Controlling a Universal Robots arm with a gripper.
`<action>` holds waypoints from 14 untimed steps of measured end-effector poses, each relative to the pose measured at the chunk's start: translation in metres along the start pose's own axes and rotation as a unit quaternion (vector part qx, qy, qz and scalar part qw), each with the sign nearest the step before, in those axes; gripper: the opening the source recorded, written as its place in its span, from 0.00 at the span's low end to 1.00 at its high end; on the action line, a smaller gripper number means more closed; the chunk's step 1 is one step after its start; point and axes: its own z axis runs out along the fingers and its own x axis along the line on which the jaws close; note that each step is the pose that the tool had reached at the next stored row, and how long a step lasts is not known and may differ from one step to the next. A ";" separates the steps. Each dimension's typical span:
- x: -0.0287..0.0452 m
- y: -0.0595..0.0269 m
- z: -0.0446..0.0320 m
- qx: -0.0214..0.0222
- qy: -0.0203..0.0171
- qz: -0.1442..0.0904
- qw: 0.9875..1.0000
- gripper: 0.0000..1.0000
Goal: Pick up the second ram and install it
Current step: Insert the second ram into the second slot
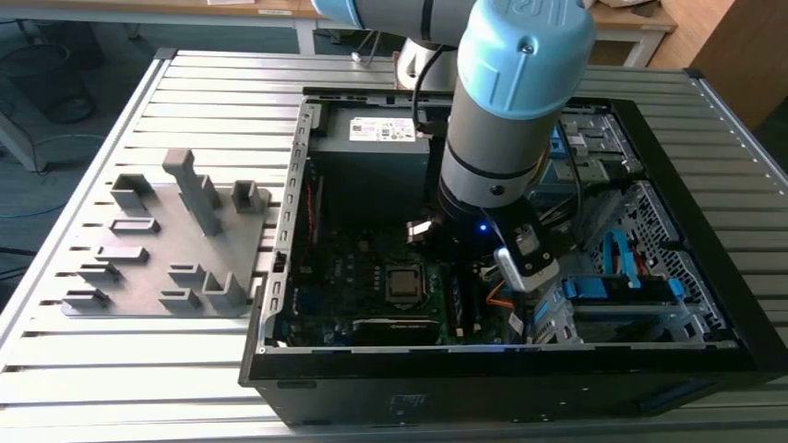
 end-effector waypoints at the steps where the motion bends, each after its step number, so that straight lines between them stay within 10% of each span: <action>1: 0.0000 -0.0001 0.0006 0.000 0.000 0.000 1.000 0.14; 14: 0.0002 -0.0005 0.0066 0.000 0.000 0.000 1.000 0.14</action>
